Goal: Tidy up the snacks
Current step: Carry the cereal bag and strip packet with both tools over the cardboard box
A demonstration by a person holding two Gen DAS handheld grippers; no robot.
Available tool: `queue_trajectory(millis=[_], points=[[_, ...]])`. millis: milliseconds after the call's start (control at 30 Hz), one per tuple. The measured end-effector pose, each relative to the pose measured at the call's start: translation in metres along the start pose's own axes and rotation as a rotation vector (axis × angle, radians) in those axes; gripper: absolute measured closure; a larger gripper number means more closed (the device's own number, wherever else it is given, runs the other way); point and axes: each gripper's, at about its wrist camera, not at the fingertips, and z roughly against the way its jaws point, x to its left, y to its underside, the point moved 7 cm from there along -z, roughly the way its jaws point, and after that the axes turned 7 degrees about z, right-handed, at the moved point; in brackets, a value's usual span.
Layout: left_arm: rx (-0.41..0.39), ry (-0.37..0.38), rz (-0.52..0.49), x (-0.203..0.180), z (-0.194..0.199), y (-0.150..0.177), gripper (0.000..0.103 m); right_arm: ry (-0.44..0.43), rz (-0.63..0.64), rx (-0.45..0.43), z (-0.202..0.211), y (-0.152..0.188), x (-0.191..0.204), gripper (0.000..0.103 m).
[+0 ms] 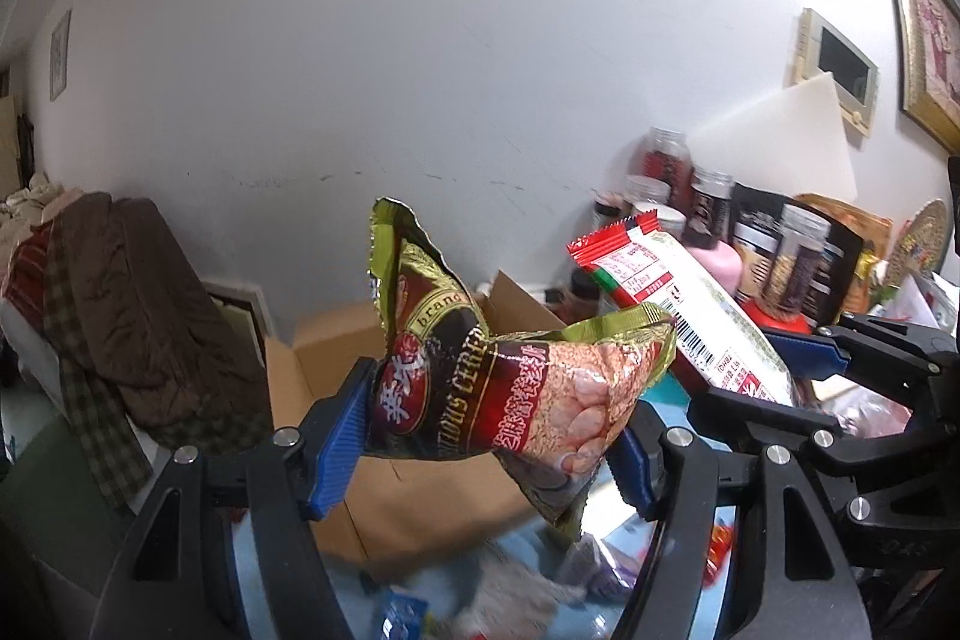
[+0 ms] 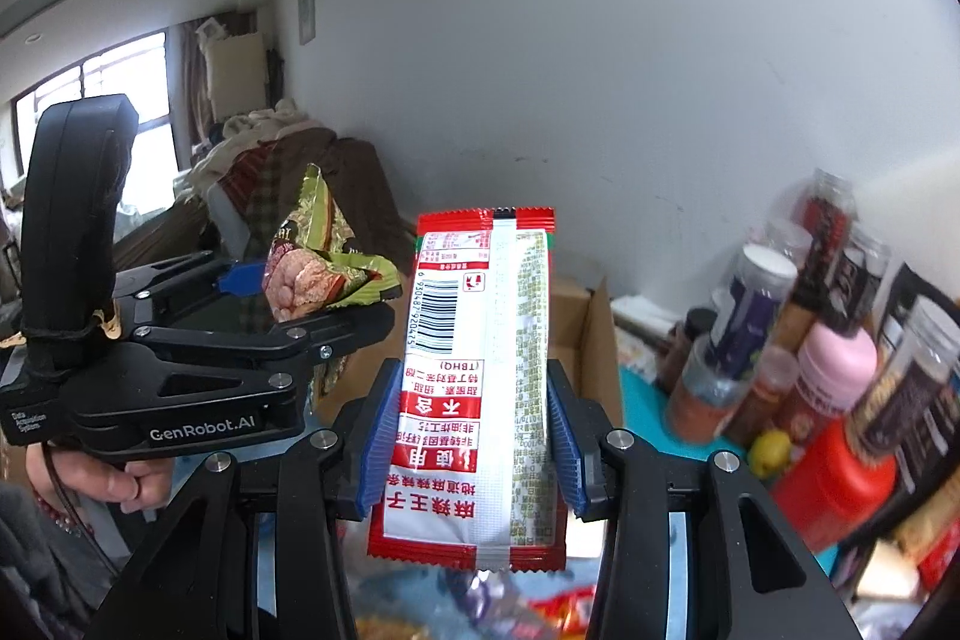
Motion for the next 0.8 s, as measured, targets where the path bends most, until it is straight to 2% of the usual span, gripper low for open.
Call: queue_trajectory(millis=[167, 500, 667, 800], points=[[0.009, -0.009, -0.003, 0.014, -0.029, -0.018, 0.034, -0.002, 0.002, -0.002, -0.032, -0.017, -0.012, 0.058], [0.064, -0.091, 0.007, 0.048, -0.093, -0.031, 0.034, -0.020, -0.016, 0.046, -0.096, -0.033, -0.034, 0.058], [0.126, -0.119, 0.020, 0.065, -0.132, -0.026, 0.034, -0.013, -0.021, 0.085, -0.125, -0.033, -0.043, 0.058], [0.192, -0.139, 0.018, 0.074, -0.160, -0.015, 0.034, -0.024, -0.019, 0.149, -0.150, -0.025, -0.048, 0.058]])
